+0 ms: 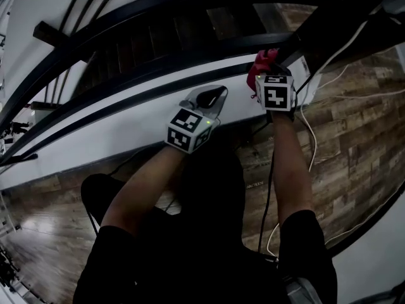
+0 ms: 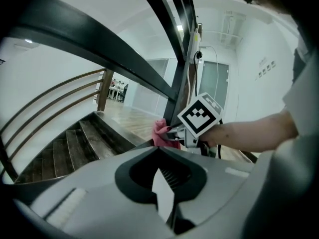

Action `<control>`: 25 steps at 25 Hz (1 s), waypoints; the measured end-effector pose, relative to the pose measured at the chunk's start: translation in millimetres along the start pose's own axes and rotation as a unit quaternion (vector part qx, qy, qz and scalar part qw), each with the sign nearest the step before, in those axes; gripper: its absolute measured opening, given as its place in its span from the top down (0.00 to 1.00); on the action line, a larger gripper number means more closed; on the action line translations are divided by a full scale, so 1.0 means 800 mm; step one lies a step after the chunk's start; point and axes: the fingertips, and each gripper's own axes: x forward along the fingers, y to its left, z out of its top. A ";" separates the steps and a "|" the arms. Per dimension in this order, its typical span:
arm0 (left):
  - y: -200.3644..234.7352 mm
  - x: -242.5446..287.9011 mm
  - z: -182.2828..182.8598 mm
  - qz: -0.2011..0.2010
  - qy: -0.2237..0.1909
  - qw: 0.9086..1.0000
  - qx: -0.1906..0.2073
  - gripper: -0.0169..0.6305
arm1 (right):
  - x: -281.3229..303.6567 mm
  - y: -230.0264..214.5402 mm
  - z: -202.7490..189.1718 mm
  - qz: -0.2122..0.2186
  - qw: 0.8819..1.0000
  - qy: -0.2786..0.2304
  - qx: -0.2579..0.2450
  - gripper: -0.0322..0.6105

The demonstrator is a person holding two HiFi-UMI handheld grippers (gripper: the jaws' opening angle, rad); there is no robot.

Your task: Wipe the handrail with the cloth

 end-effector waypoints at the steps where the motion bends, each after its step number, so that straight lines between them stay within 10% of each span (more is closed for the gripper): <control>1: 0.001 -0.001 0.000 0.001 0.001 1.000 0.000 0.97 | -0.001 -0.003 -0.002 0.002 1.000 -0.001 0.019 0.87; 13: 0.003 0.007 0.003 -0.011 -0.004 0.999 -0.030 0.97 | -0.008 -0.045 -0.041 0.035 0.963 -0.015 0.268 0.87; 19: -0.007 -0.001 0.008 -0.019 -0.002 1.000 -0.004 0.97 | -0.015 -0.042 -0.066 0.033 0.961 -0.005 0.273 0.87; 25: 0.023 -0.046 0.009 0.021 -0.015 1.000 0.002 0.97 | -0.042 0.024 -0.063 0.068 0.983 -0.028 0.168 0.87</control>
